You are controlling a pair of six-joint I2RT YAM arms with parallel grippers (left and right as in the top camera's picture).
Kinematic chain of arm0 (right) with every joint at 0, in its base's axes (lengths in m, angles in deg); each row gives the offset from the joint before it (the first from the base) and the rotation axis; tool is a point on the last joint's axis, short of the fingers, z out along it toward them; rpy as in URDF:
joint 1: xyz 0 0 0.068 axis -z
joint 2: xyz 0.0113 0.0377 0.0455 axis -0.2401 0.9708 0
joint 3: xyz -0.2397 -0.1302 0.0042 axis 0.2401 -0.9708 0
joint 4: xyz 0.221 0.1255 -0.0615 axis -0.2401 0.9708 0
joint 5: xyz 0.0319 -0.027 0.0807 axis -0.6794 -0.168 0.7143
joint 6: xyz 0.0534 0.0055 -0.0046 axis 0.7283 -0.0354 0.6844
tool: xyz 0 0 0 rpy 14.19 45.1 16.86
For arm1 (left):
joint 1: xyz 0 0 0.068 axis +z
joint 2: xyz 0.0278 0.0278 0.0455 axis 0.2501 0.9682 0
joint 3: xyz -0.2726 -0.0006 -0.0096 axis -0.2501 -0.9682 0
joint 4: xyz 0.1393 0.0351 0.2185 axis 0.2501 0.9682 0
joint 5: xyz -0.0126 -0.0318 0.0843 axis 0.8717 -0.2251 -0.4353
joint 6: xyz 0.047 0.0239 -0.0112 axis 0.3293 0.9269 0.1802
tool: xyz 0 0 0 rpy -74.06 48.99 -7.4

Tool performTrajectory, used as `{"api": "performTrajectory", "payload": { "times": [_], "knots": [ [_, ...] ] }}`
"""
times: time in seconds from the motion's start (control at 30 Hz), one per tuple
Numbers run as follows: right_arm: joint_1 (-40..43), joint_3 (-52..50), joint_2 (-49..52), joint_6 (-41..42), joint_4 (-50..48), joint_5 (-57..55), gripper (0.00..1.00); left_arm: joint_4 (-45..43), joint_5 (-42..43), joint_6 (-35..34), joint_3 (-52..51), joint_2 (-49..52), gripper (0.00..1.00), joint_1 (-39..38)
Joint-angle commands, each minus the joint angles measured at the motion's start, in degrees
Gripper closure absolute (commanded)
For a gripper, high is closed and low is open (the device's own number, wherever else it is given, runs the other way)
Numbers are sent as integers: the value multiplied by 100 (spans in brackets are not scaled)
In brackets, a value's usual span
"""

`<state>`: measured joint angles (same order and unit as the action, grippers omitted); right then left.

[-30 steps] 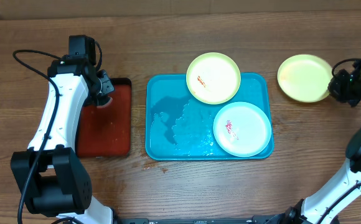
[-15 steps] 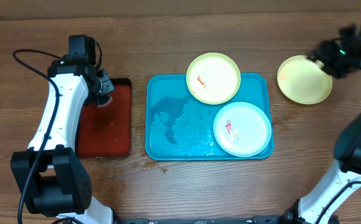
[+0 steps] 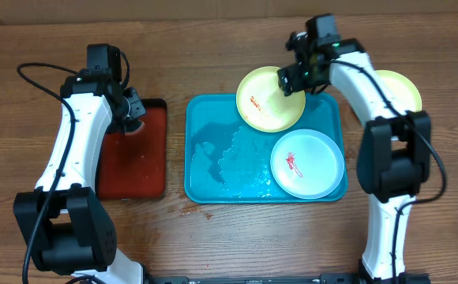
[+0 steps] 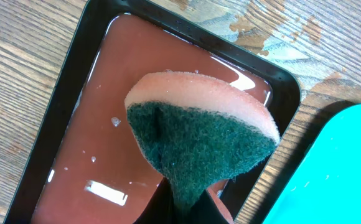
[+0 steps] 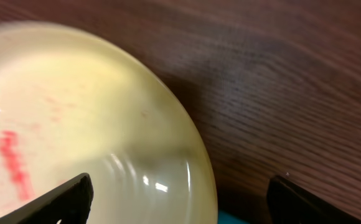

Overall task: Clean dirty plates on tray and stack at the side
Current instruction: 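Release the plate on the table and grasp the yellow-rimmed plate with right gripper, then bring the sponge with the left gripper onto the held plate and scrub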

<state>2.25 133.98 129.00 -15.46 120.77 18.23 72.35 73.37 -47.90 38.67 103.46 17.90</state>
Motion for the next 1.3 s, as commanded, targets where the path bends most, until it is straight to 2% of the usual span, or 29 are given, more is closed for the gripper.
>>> {"api": "performTrajectory", "payload": {
  "times": [0.0,0.33,0.37,0.4,0.43,0.6,0.67,0.77,0.93,1.27],
  "knots": [
    [-33,-26,240,-564,-44,-651,11,-28,52,-79,-22,31,96,-7],
    [-35,-24,289,-647,-61,-610,30,-74,52,-79,-22,31,96,-7],
    [-39,-24,289,-645,-57,-608,36,-74,52,-79,-22,31,96,-7],
    [-52,-20,289,-640,-39,-610,67,-74,52,-79,-22,31,96,-7],
    [-70,-17,289,-625,4,-608,73,-74,52,-79,-22,31,96,-7],
    [-251,70,286,-608,483,-610,75,-114,195,-57,-22,31,96,-17],
    [-398,221,286,-369,859,-610,87,-260,732,361,-22,31,96,-68],
    [-616,505,286,122,1309,-610,96,-485,1276,739,-22,31,96,-240],
    [-922,723,286,914,1685,-282,96,-841,1565,654,-22,31,96,-804],
    [-1005,599,286,2094,1812,39,96,-1449,1515,-343,-22,328,96,-2103]
  ]
}}
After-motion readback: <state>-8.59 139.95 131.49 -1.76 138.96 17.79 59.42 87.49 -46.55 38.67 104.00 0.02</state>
